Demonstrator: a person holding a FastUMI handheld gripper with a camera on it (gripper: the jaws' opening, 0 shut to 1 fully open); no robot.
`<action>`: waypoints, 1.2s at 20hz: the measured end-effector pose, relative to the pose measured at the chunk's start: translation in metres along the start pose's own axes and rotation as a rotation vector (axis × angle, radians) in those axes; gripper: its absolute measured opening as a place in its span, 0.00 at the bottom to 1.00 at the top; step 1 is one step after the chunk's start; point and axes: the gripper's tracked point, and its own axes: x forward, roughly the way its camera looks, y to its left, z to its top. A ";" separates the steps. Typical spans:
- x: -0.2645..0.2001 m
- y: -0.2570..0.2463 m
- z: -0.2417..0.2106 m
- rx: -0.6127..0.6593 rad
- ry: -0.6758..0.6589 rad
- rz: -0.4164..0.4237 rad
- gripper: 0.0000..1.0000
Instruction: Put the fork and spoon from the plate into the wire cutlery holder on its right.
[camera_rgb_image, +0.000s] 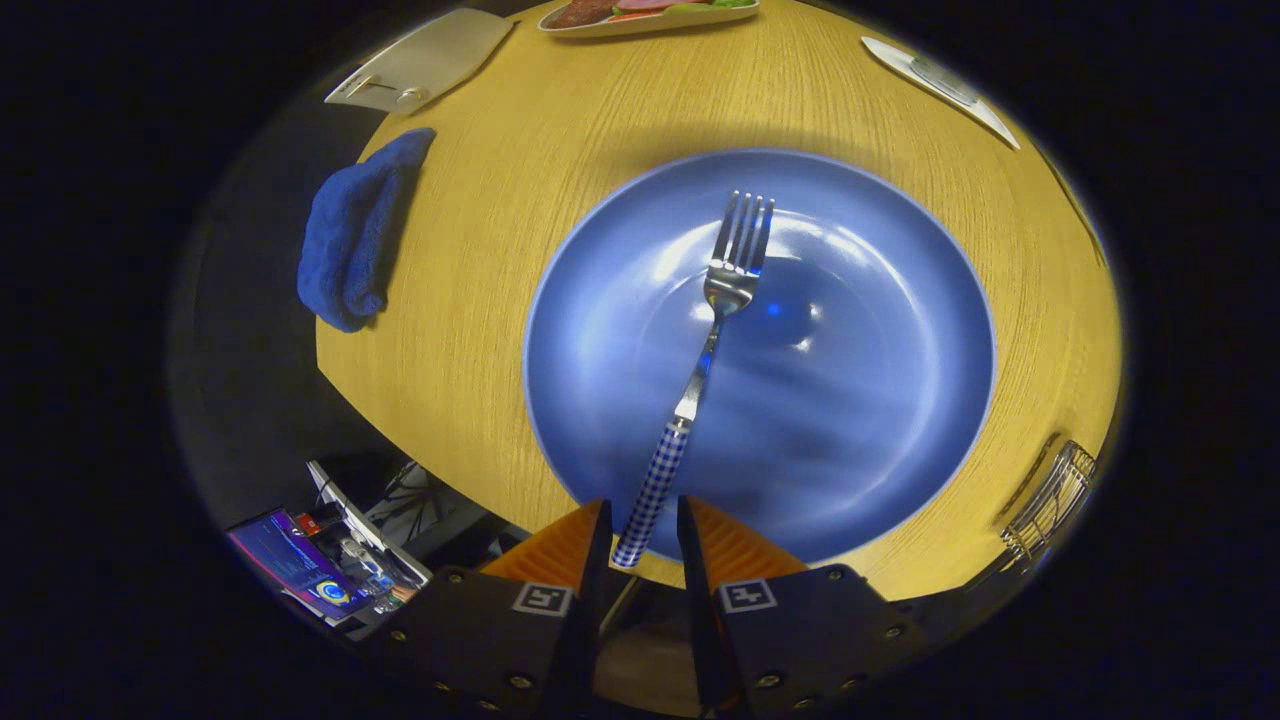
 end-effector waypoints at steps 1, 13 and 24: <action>0.008 -0.001 0.011 0.002 -0.001 0.008 0.12; -0.010 0.002 -0.001 -0.086 0.011 0.072 0.12; -0.037 -0.008 0.013 -0.014 -0.014 0.153 0.01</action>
